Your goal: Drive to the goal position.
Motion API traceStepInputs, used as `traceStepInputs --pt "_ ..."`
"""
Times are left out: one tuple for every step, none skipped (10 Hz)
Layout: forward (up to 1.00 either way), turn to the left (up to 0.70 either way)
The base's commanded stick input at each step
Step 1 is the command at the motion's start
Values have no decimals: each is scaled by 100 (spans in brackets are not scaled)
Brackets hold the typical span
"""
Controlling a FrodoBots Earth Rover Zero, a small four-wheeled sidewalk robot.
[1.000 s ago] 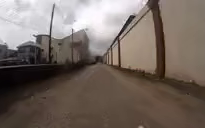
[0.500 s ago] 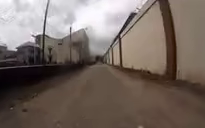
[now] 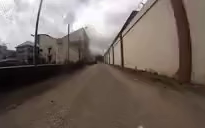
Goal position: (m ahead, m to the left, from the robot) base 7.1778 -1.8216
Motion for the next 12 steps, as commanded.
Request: traceStepInputs --pt "100 0" --pt "100 0" --pt "100 0" --pt "100 0" --pt "100 0" --pt "100 0" --pt "100 0" --pt "100 0" --pt "100 0" --pt "100 0" --pt "100 0" --pt "100 0"
